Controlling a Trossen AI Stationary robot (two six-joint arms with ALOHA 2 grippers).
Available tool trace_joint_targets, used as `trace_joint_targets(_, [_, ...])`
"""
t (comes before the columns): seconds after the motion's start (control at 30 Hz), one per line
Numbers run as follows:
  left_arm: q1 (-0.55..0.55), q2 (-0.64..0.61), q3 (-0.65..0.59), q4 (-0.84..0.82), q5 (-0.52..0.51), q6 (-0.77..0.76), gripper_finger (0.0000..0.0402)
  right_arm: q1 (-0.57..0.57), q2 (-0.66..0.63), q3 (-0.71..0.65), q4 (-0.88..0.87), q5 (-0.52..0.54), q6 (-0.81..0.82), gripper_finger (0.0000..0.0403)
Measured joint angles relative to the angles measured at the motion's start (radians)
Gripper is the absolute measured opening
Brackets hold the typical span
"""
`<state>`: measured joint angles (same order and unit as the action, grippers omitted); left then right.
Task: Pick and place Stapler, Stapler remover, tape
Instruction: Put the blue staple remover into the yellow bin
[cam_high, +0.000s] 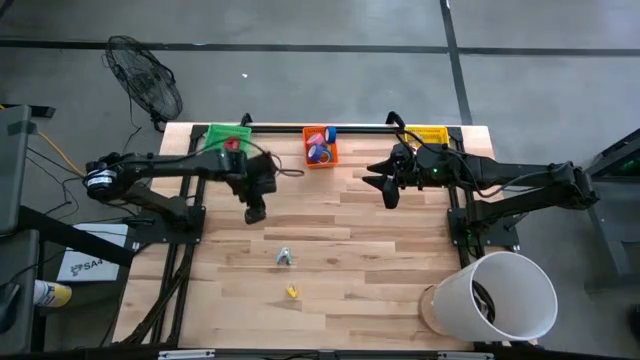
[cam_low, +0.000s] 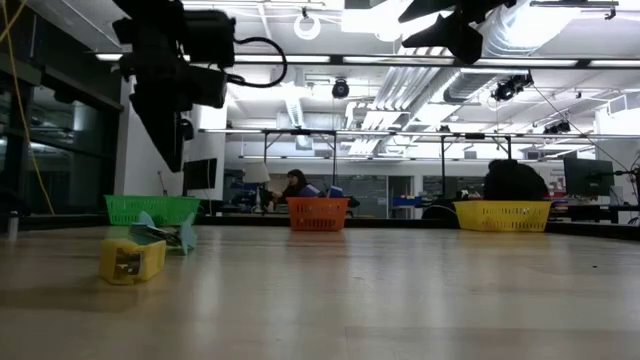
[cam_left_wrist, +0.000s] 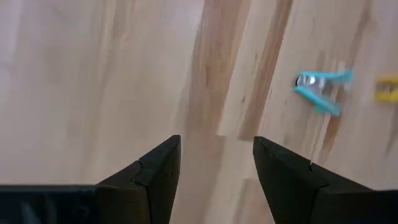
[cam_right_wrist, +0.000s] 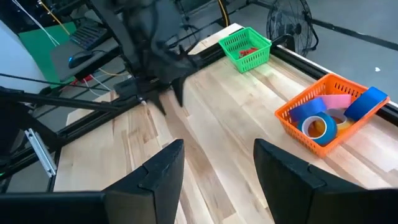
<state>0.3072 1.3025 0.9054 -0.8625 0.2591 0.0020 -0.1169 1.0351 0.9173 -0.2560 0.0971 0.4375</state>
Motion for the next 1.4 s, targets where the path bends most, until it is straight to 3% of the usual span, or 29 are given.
trace_joint_targets(0.23, [-0.213,0.0,0.0,0.053,-0.083,-0.443,0.0198,0.0,0.0,0.0,-0.008,-0.01,0.008,0.0185])
trace_joint_targets(0.8, [-0.594,0.018,0.0,0.227,-0.327,-1.169,0.0198,0.0,0.0,0.0,-0.017,-0.011,-0.032,0.0185])
trace_joint_targets(0.93, [-0.63,0.055,-0.001,0.255,-0.344,-1.259,0.0198,0.0,0.0,0.0,-0.039,-0.011,-0.049,0.0184])
trace_joint_targets(1.2, [-0.628,0.152,-0.001,0.414,-0.362,-1.273,0.0198,0.0,0.0,0.0,-0.093,-0.013,-0.08,0.0184])
trace_joint_targets(1.4, [-0.628,0.221,0.0,0.459,-0.281,-1.316,0.0198,0.0,0.0,0.0,-0.121,-0.028,-0.08,0.0185])
